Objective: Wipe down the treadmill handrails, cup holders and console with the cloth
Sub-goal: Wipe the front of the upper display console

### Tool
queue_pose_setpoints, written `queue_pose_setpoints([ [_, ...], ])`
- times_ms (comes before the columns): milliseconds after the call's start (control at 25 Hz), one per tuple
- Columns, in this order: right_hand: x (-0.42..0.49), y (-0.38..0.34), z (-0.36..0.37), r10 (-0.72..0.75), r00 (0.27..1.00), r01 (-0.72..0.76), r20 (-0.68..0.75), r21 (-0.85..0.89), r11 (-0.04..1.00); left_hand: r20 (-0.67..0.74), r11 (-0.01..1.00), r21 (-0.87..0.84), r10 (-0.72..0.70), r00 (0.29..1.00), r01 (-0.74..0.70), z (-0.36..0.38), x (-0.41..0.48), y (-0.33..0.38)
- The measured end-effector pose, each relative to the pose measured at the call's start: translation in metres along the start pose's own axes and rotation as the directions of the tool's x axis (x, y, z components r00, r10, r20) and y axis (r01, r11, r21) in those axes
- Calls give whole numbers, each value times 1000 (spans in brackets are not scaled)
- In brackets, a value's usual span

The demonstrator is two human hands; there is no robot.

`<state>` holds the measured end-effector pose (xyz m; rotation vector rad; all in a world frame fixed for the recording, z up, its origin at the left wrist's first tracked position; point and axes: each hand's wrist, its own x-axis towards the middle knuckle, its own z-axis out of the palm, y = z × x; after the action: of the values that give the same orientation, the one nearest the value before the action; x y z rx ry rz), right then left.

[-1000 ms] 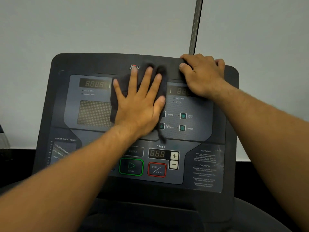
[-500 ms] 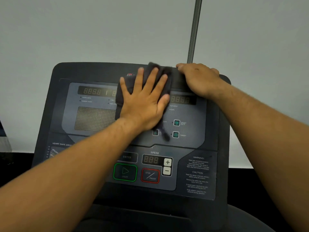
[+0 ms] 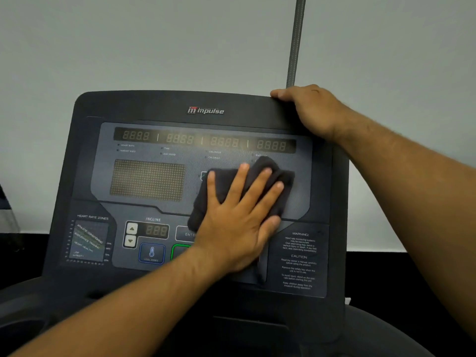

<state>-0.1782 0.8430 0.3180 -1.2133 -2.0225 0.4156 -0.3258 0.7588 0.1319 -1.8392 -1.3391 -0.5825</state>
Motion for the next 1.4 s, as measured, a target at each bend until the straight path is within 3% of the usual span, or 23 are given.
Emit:
queue_pose_setpoints([
  [160, -2, 0, -5, -52, 999, 52, 5, 29, 998, 30, 997, 16, -81, 996, 80, -7, 79, -20],
  [280, 1, 6, -22, -55, 998, 41, 31, 353, 935, 98, 988, 15, -157, 983, 156, -7, 109, -10],
  [360, 1, 9, -28, -45, 998, 19, 52, 427, 904, 64, 988, 18, -151, 986, 151, -5, 111, -4],
  [440, 4, 13, -26, -58, 998, 41, 35, 372, 927, 0, 992, 8, -129, 992, 129, -2, 97, 11],
  [520, 2, 11, -23, -83, 997, 82, -3, 209, 975, -44, 998, -31, -64, 997, 63, 1, 66, 42],
  [640, -5, 12, -20, -125, 992, 126, -17, 32, 992, -11, 984, -56, 167, 986, -168, 4, 14, 78],
  [720, -7, 11, -21, -137, 991, 137, -1, 12, 990, -12, 937, -28, 348, 938, -348, 7, 19, 64],
  [800, -11, 11, -23, -142, 990, 141, 19, 22, 990, -42, 906, -12, 422, 906, -422, 6, 47, 41],
  [920, -12, 15, -33, -126, 992, 125, 16, 73, 989, -34, 946, 14, 323, 946, -323, 1, 95, 15],
  [1040, -17, 28, -47, -112, 988, 128, -109, 150, 980, 30, 981, 38, 189, 981, -191, -6, 131, 9],
  [1200, -32, 47, -51, -186, 933, 197, -307, 5, 980, 4, 1000, -14, 27, 1000, -27, -4, 130, 36],
  [1320, -37, 53, -41, -258, 903, 250, -343, -67, 966, -96, 990, -75, 116, 989, -123, 6, 67, 74],
  [1400, -43, 55, -31, -277, 913, 262, -300, -91, 961, -58, 961, -110, 248, 967, -253, 9, 15, 95],
])
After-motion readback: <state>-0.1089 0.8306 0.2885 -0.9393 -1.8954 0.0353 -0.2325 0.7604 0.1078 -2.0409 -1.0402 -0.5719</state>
